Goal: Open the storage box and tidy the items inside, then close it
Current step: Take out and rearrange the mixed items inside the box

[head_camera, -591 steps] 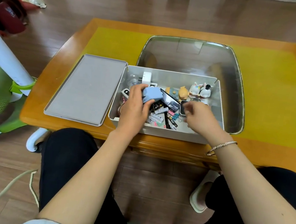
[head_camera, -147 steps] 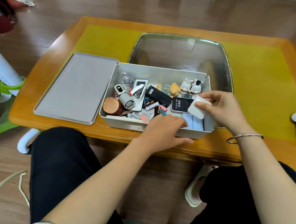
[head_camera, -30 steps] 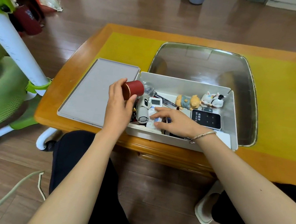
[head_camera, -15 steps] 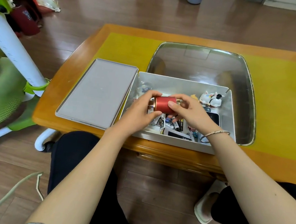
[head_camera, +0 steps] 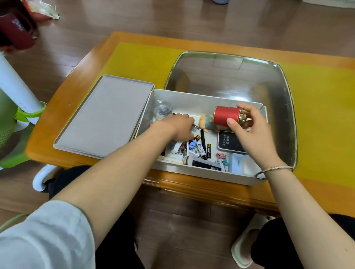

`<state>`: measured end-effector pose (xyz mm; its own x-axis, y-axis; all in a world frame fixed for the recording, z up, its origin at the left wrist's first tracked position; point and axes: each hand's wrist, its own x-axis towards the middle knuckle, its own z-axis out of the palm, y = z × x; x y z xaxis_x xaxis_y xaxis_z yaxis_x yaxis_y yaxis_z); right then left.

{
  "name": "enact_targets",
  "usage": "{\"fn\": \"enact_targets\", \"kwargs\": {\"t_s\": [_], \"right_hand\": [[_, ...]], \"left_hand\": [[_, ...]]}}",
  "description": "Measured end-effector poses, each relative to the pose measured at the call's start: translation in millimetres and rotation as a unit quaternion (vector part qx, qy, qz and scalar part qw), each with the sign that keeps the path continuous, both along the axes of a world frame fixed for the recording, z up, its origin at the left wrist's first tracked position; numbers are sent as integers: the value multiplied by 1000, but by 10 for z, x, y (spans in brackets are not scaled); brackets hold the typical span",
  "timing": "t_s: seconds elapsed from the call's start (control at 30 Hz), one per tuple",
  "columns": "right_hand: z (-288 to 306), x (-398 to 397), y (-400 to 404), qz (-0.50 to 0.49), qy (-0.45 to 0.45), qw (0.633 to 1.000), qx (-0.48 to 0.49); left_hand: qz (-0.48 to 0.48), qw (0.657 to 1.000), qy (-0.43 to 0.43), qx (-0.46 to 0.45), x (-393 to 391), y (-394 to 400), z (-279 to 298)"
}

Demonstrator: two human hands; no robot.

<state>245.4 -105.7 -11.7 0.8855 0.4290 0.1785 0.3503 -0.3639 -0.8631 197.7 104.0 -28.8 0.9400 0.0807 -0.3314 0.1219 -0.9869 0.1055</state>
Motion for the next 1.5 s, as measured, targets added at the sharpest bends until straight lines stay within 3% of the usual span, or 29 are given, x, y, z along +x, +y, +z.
{"fn": "enact_targets", "kwargs": {"t_s": [0.17,0.33,0.43,0.67,0.83,0.9,1.0,1.1,1.17,1.23,1.3,1.4,1.5], "right_hand": [[-20,-7,-31,7,-5,1000,-5],[4,-6,-31,9,-11,1000,13],[7,-12,-28,8,-5,1000,17],[16,-54,-8,27,7,1000,3],[10,-94,17,38,12,999,0],[6,-111,20,41,14,999,2],[-16,-142,21,48,20,999,-8],[-29,-159,29,55,20,998,-17],[-40,-165,30,56,22,998,-24],[-52,-172,22,56,24,998,-28],[-52,-189,4,60,20,998,-28],[-62,-190,-44,59,12,998,-30],[-77,-198,-88,56,16,998,-24]], "left_hand": [[-55,994,18,88,6,78,-20],[-61,997,-22,31,-106,178,100],[-46,997,-59,-24,-167,294,251],[-10,985,-52,-164,-298,399,457],[45,923,-67,-376,-438,236,498],[76,902,-103,-413,-483,214,502],[81,934,-141,-317,-532,313,518],[14,987,-70,-143,-576,378,516],[-12,999,-40,-31,-596,328,508],[-59,993,-90,46,-570,240,471],[-98,987,-122,33,-533,103,432],[-99,993,-58,-35,-498,-55,367],[-74,996,-18,-38,-515,-23,355]]}}
